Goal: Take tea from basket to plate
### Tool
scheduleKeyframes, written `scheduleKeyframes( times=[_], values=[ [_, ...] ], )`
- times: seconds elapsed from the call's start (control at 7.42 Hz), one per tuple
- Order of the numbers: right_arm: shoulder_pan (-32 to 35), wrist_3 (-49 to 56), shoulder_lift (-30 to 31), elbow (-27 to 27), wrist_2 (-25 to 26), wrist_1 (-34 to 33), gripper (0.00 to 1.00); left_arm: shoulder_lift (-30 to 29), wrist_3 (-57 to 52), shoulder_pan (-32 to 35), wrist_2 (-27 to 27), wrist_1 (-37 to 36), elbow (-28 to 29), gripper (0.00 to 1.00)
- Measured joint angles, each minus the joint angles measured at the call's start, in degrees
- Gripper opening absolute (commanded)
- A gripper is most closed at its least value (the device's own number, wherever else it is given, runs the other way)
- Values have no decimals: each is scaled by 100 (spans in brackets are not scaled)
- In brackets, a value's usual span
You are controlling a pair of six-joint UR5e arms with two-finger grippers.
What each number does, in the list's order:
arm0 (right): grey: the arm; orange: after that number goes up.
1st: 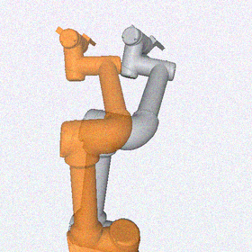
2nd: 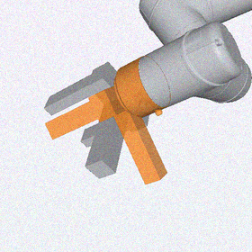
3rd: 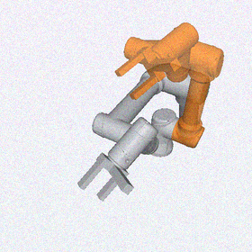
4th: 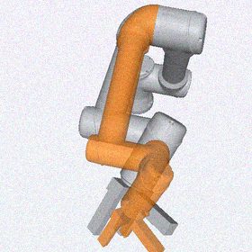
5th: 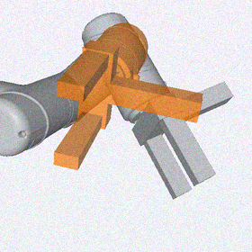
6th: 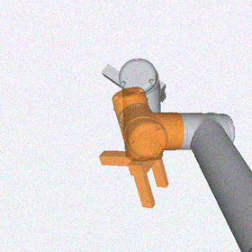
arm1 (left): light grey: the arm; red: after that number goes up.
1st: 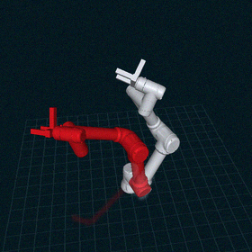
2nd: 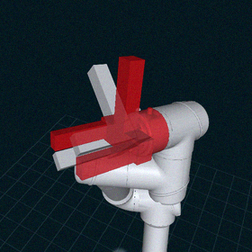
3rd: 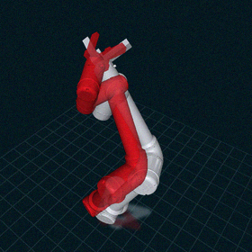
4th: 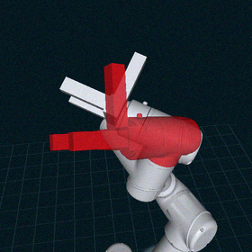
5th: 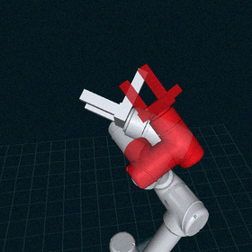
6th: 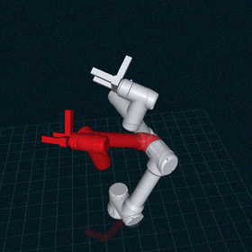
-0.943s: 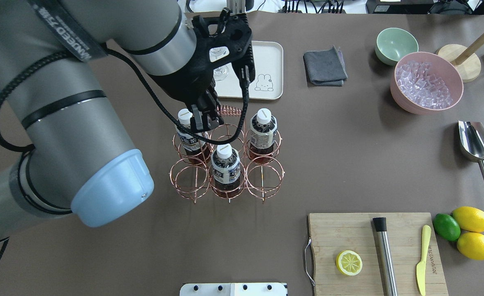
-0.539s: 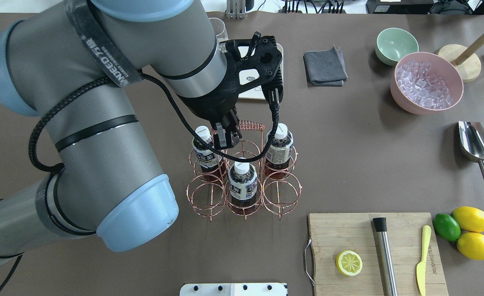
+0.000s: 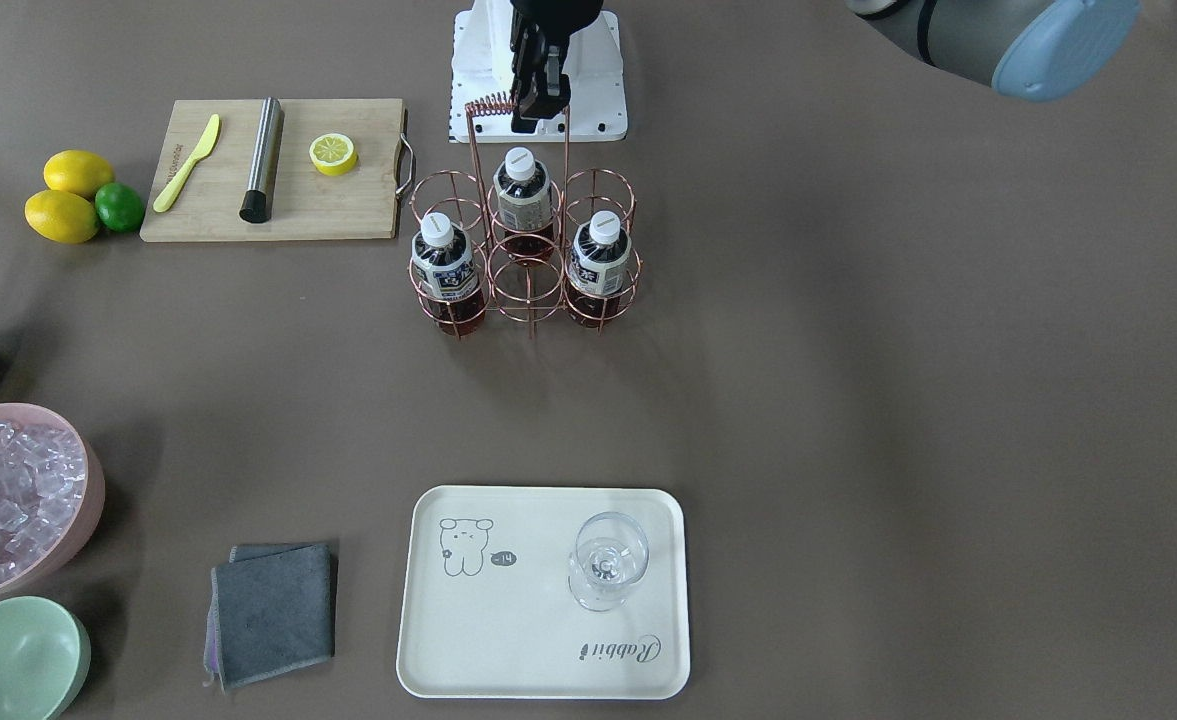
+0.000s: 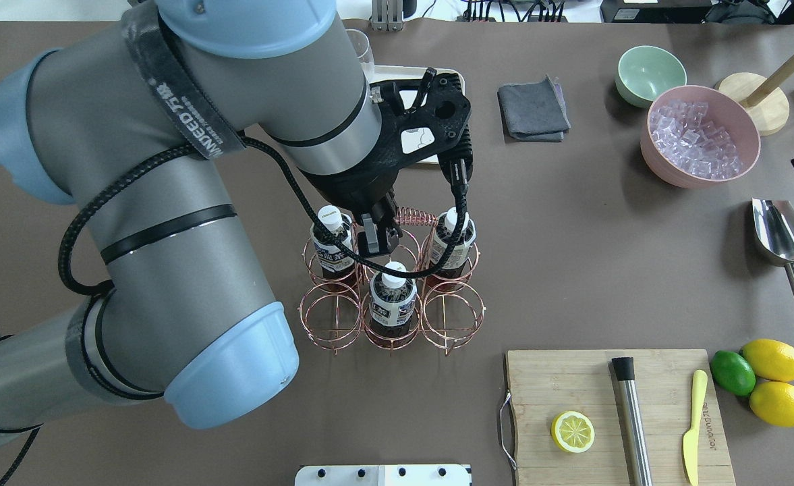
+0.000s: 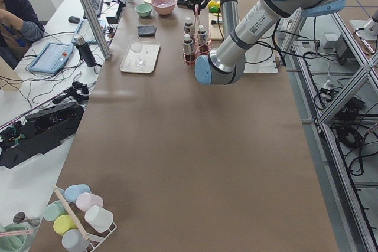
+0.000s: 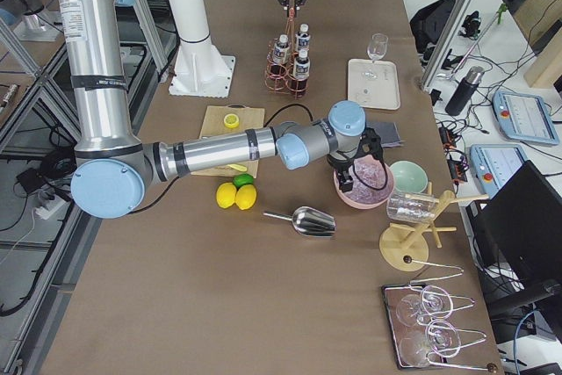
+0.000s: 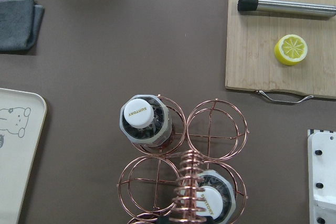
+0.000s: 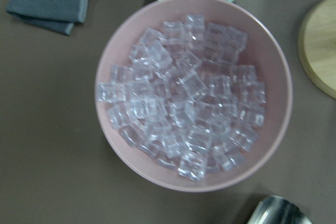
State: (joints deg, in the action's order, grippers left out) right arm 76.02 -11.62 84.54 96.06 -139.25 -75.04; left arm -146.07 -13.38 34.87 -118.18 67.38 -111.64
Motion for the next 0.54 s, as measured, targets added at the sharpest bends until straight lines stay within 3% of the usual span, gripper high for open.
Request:
scheduleKeyframes(
  times=[0.27, 0.54],
  values=[
    [-400, -606, -448, -3, -17, 847, 100, 11, 55, -40, 8, 3, -6, 0],
    [-713, -802, -1074, 41, 122, 1029, 100, 24, 111, -90, 85, 3, -18, 0]
  ],
)
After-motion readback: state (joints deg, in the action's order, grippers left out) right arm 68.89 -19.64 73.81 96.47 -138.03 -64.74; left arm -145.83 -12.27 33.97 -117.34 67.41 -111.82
